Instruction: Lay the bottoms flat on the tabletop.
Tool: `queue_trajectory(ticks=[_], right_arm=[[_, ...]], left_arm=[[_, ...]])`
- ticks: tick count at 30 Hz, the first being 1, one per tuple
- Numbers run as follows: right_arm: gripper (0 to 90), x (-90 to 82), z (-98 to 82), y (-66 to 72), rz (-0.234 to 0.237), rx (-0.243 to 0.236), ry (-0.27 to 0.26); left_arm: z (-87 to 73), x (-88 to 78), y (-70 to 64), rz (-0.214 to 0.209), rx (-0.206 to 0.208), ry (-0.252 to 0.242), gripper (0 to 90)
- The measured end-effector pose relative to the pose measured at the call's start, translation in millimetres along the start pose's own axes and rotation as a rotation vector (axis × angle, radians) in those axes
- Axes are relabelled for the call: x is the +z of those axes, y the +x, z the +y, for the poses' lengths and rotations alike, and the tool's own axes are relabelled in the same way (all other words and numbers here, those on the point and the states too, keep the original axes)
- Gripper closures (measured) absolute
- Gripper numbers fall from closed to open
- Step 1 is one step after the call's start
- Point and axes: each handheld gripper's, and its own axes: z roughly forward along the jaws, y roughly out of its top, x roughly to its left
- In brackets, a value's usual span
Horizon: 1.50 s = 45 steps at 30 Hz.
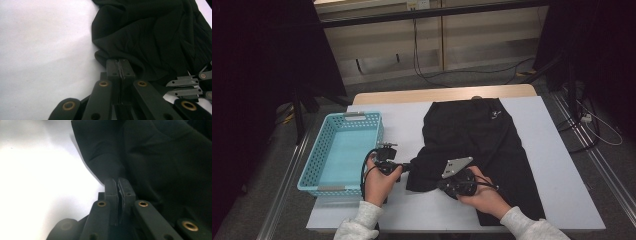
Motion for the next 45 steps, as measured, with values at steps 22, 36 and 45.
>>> queue_trajectory(ticks=[22, 36, 45], right_arm=[[41.2, 9.0, 6.0, 29.2, 0.07, -0.097, -0.007], [90.0, 6.4, 8.8, 32.2, 0.205, -0.083, 0.024], [89.2, 0.6, 2.8, 32.1, 0.238, -0.091, 0.023]], left_arm=[[2.3, 1.9, 1.1, 0.083, 0.096, -0.087, 32.3], [1.3, 9.9, 0.9, 0.082, 0.137, -0.078, 30.1], [2.0, 32.5, -2.3, 0.041, 0.146, -0.058, 39.9]])
